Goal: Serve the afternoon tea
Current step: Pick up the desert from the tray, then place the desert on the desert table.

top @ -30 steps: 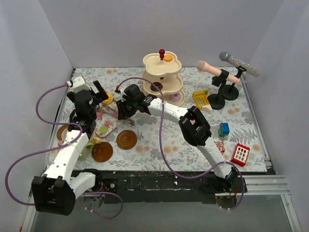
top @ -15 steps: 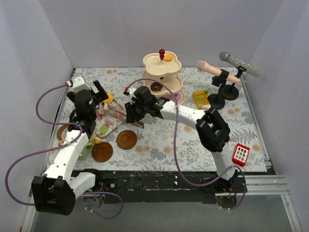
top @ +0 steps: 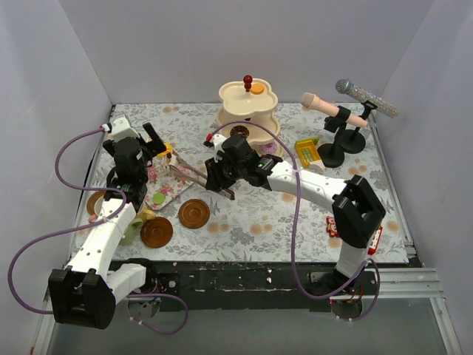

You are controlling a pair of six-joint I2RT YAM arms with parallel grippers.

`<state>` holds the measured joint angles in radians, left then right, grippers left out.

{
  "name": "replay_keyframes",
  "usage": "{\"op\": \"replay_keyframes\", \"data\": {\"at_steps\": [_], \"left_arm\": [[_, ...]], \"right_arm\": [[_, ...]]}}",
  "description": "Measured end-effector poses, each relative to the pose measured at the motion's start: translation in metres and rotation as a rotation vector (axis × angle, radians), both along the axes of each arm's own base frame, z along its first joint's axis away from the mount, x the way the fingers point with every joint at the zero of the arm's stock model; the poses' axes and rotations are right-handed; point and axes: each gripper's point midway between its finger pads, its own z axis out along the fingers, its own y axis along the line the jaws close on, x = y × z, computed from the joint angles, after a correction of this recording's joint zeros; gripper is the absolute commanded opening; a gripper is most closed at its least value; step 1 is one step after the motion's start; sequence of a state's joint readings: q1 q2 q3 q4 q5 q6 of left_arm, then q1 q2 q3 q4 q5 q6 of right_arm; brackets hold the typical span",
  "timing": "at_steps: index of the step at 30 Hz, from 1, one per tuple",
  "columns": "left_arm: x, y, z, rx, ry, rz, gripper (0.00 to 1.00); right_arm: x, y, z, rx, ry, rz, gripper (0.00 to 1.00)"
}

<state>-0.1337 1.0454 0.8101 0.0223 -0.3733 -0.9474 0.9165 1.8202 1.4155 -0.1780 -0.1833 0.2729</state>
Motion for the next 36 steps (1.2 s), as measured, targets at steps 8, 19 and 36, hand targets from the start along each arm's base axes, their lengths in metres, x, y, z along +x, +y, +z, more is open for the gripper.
{"op": "replay_keyframes", "data": {"at_steps": [8, 19, 36], "left_arm": [[0.0, 0.001, 0.0, -0.001, 0.001, 0.008, 0.98], [0.001, 0.001, -0.002, -0.001, 0.005, 0.008, 0.98], [0.001, 0.0, -0.003, -0.009, 0.005, 0.004, 0.98]], "right_arm": [[-0.01, -0.042, 0.047, 0.025, -0.082, -0.06, 0.18], [-0.001, -0.126, 0.122, 0.096, -0.181, -0.228, 0.19], [0.037, -0.19, 0.187, 0.14, -0.238, -0.38, 0.2]]}}
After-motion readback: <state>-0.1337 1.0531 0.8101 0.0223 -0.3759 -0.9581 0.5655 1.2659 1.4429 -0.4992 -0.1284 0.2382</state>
